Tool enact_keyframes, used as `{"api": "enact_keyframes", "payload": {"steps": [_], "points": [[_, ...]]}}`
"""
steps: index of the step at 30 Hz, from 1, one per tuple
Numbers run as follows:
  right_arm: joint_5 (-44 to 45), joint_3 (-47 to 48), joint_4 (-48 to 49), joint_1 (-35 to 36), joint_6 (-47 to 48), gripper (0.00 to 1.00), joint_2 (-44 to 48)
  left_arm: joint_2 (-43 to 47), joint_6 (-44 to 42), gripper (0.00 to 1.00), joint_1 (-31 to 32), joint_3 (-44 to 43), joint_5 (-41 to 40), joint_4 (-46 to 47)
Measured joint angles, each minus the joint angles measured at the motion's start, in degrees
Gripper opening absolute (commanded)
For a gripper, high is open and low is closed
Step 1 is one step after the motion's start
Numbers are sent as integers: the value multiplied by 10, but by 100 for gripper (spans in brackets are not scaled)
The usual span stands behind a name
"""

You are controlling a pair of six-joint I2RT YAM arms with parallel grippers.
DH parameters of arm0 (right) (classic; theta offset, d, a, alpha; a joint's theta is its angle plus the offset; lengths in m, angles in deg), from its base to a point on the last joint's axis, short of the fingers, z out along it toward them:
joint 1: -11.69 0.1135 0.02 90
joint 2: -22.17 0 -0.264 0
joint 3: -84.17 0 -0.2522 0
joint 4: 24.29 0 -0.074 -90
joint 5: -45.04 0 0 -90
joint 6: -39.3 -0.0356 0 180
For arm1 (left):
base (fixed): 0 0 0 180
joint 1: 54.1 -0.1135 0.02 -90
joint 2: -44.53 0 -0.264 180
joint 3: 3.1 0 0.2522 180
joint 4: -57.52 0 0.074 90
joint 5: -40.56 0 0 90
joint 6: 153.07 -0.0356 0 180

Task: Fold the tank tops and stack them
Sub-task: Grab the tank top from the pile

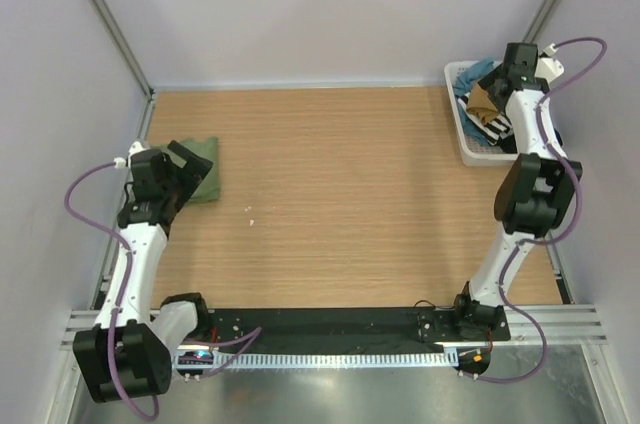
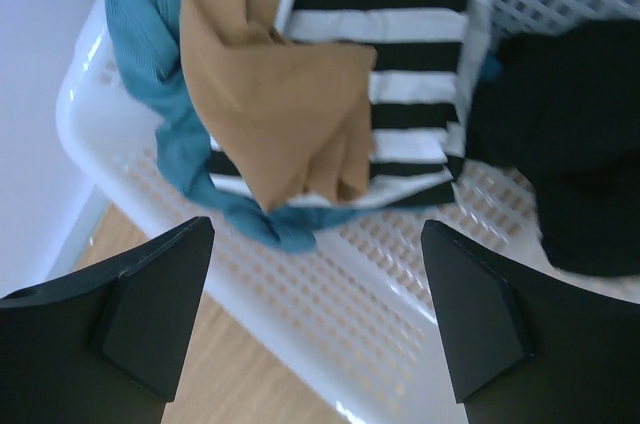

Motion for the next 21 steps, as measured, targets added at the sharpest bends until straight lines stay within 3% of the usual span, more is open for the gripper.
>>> {"api": "enact_keyframes", "payload": {"steps": [6,9,10,12,13,15,16,21], "points": [[4,216,-35,-5,-24,94,-201,-12,0,99,71,-18,30,-6],[5,254,-40,-5,-30,85,-252,-20,-2,100,120,-20,31,-7],[5,261,-43,-5,-33,73,-264,-23,-2,100,131,-20,32,-7],[5,268,-46,-5,-36,57,-282,-33,-4,100,153,-20,34,-7],[5,271,-46,-4,-39,36,-289,-37,-5,100,158,-20,34,-8],[0,276,-48,-4,-38,5,-295,-43,-6,99,163,-20,34,-10],[-2,279,-50,-4,-38,1,-296,-45,-7,99,165,-20,34,-11],[2,262,-49,5,-21,1,-254,-45,-7,99,182,-20,33,-15]]}}
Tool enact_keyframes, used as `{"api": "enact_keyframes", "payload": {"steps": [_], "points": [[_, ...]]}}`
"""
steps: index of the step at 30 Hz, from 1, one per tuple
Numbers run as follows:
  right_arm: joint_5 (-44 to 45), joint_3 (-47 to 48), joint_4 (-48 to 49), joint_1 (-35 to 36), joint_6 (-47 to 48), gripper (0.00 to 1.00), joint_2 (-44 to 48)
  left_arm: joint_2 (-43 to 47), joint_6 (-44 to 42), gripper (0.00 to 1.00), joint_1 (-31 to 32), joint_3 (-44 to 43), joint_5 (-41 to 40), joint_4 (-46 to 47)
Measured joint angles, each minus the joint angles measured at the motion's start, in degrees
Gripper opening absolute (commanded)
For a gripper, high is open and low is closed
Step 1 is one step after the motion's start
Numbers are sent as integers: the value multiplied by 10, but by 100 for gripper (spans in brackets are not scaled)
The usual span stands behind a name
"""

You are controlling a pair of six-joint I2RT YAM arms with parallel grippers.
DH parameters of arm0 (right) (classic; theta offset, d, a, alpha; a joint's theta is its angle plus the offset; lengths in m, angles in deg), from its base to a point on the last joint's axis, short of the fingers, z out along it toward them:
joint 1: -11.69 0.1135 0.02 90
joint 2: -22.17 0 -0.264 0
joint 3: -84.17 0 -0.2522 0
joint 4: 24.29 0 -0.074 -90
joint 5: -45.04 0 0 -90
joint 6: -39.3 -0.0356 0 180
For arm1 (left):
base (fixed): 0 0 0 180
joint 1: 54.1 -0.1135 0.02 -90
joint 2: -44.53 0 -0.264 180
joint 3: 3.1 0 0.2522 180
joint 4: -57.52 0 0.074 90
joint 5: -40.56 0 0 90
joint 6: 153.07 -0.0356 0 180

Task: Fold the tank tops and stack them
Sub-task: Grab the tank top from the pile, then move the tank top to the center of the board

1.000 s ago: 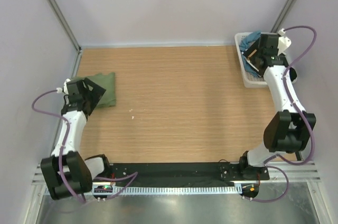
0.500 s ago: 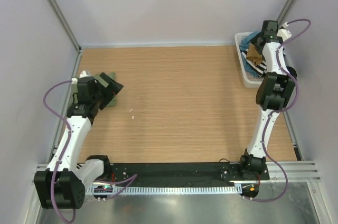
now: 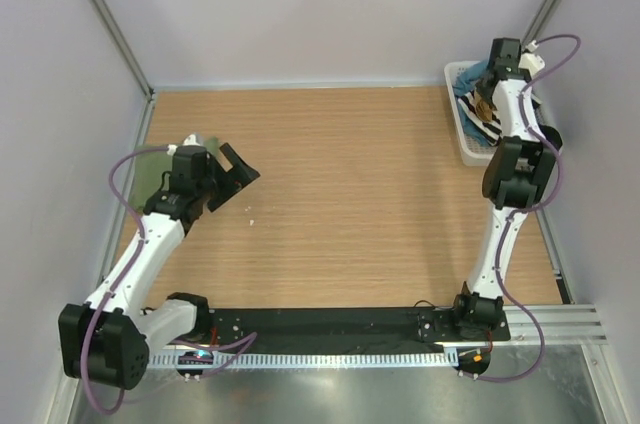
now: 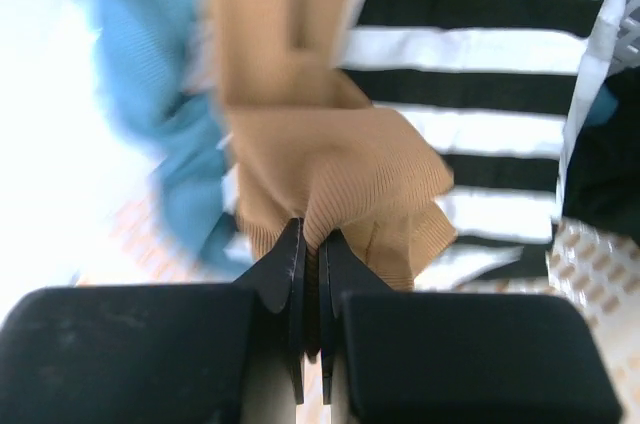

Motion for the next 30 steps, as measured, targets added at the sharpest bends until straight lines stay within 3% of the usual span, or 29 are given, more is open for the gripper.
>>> {"api": "enact_keyframes", "payload": {"steps": [5,11,13,14,16,17,18,22,23,30], "points": [[-67,-114,40,33,46,1,174,3,-2,97,32,-8,-2,-14],[-187,-122,51,150,123,2,362,33,-8,97,56,-23,-9,-39],[-239,-127,53,194,132,9,409,51,-10,97,57,-29,-14,-53],[-262,-139,58,207,134,19,434,61,-11,97,58,-33,-17,-59],[-299,-194,68,209,135,22,493,78,-12,97,58,-41,-22,-69],[-316,-231,75,202,136,46,522,87,-13,97,58,-44,-24,-75],[-332,-272,78,196,132,54,550,95,-13,97,58,-48,-26,-80],[-362,-429,84,186,148,56,614,116,-15,97,61,-52,-27,-97],[-365,-475,80,186,153,63,617,120,-15,97,62,-52,-26,-102],[-378,-700,26,191,183,64,618,94,-17,98,127,-52,-35,-111]]}}
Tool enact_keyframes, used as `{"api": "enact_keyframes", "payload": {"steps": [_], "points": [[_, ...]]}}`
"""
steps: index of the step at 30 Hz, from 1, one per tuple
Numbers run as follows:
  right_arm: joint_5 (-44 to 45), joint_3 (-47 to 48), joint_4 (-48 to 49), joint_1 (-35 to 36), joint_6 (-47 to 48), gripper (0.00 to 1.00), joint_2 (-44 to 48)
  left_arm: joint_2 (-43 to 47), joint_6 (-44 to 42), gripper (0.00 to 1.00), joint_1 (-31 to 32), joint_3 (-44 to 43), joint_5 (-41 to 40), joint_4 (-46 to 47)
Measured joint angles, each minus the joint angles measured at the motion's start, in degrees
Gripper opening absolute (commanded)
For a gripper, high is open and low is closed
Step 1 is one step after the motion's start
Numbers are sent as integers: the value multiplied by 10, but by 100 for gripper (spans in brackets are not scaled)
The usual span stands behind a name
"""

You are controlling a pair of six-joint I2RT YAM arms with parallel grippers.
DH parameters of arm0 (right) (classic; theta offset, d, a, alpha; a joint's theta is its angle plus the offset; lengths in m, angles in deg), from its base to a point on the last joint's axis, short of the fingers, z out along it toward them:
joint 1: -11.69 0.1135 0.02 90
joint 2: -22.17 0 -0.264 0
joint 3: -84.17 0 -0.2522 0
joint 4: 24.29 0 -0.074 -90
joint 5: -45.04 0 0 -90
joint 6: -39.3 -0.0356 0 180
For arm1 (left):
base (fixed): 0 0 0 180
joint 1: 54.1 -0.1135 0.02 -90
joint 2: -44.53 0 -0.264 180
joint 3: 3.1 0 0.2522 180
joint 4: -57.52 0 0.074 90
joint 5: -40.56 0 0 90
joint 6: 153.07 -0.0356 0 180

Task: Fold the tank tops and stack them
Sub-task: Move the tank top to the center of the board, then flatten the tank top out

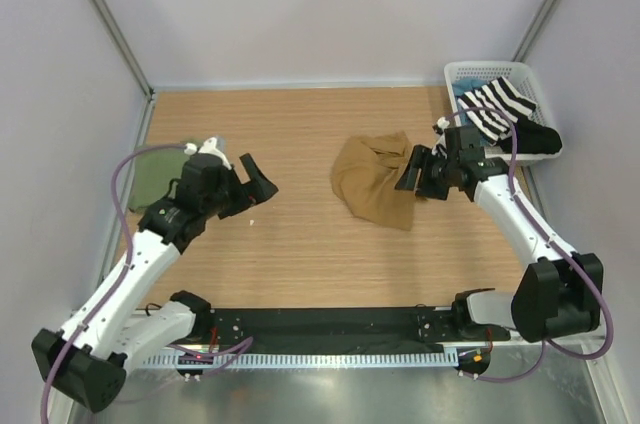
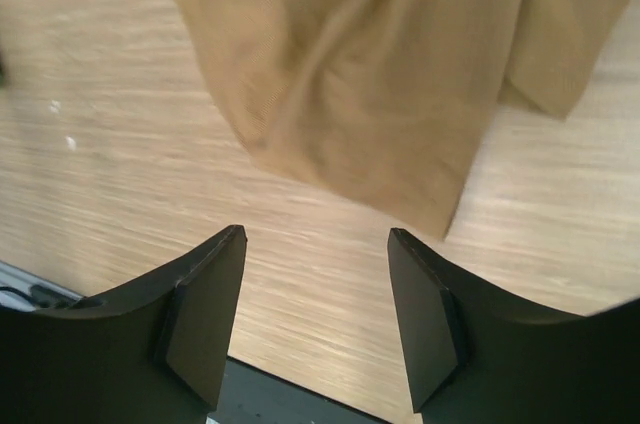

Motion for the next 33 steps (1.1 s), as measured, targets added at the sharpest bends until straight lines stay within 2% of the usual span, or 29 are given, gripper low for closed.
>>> {"api": "enact_keyframes", "payload": {"steps": [1,2,5,7,11,14,21,24,25,28,32,33], "points": [[5,-18,-3,3,2,62,4,-12,0,97,22,0,-7,0],[10,-33,-5,7,3,54,10,-24,1,97,41,0,-15,1],[35,-69,-1,15,-1,48,34,-70,2,96,111,0,-38,13],[56,-88,2,18,-8,48,42,-105,2,96,161,0,-50,30],[88,-116,26,18,-25,54,29,-209,-1,94,256,-40,-77,45],[103,-139,54,18,-34,54,13,-273,-5,94,294,-79,-81,58],[108,-188,109,19,-42,49,-50,-281,-8,95,298,-85,-102,68],[107,-192,134,26,-46,35,-65,-269,-9,98,298,-83,-116,67],[106,-193,142,31,-48,22,-70,-262,-9,99,297,-82,-123,65],[106,-192,158,65,-57,10,-84,-235,-4,100,294,-70,-151,63],[113,-193,167,162,-89,7,-80,-167,23,99,270,-12,-207,61],[116,-195,169,205,-100,12,-75,-146,33,100,262,7,-224,57]]}}
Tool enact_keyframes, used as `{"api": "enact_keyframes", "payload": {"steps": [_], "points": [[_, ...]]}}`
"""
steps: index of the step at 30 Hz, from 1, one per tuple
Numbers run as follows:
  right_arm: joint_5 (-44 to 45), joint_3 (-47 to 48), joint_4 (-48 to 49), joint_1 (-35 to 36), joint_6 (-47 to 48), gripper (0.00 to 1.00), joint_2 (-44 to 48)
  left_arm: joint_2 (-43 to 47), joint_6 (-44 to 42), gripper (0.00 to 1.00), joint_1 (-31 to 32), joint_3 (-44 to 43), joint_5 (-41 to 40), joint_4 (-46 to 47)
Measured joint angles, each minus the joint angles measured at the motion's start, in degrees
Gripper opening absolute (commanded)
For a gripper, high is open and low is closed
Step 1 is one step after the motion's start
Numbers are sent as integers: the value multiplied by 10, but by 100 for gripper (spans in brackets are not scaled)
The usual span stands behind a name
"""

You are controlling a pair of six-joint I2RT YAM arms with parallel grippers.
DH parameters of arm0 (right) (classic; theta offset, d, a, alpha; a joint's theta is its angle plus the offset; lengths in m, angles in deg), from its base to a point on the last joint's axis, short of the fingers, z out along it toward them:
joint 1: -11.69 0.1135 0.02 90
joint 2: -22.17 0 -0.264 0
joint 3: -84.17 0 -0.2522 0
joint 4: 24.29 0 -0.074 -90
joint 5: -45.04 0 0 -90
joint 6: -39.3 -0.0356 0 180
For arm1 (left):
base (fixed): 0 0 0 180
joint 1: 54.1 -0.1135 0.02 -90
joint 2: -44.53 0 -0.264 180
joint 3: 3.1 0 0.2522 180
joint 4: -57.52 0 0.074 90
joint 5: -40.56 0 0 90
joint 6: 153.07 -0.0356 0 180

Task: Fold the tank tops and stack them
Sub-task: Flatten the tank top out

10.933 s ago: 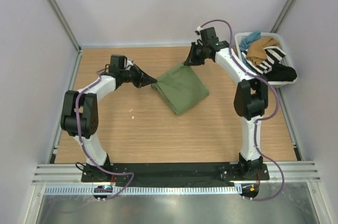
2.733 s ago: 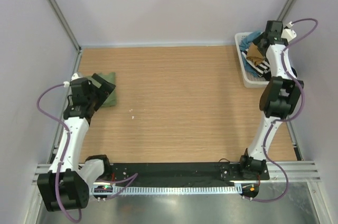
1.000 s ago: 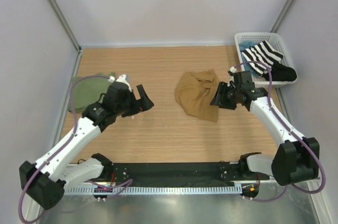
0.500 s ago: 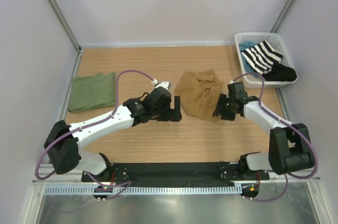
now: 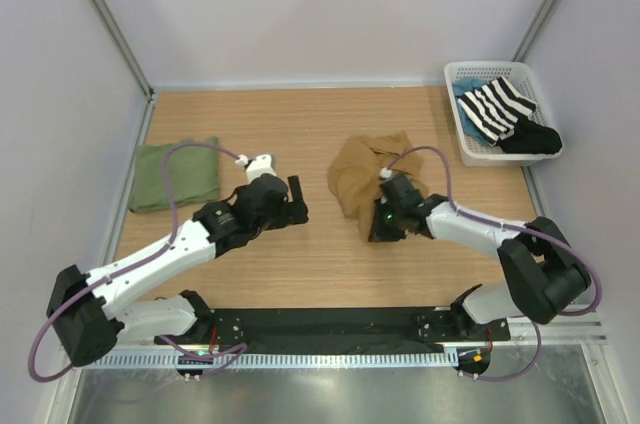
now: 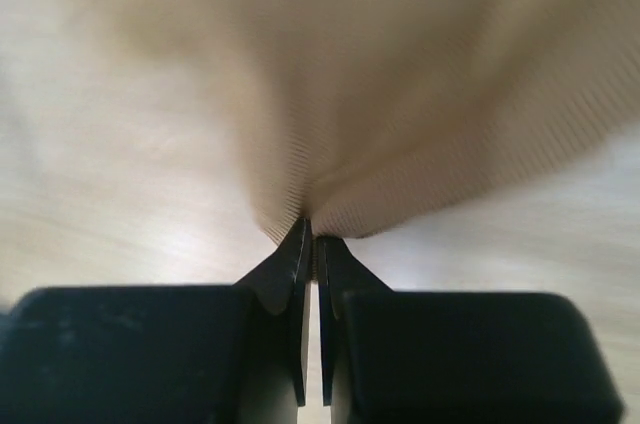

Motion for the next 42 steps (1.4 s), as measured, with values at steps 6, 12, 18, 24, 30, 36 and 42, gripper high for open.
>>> {"api": "enact_keyframes", "payload": {"steps": [6,12,18,24,30,36,42], "points": [[12,50,-33,237,-34,72,68,107,-19,100,-26,57,-10,1],[97,108,-94,195,-27,40,148,115,-73,100,-19,61,61,41],[153,87,-143,103,-36,14,139,40,-97,100,53,61,77,57],[223,11,-164,47,-101,16,170,-21,-104,100,105,51,75,67],[275,-78,-174,4,-166,19,295,-28,-105,100,105,50,74,80],[287,-80,-167,-39,-170,30,251,-28,-107,100,105,50,75,89],[261,-80,-136,-85,-152,38,172,-28,-108,100,105,50,79,91]]}}
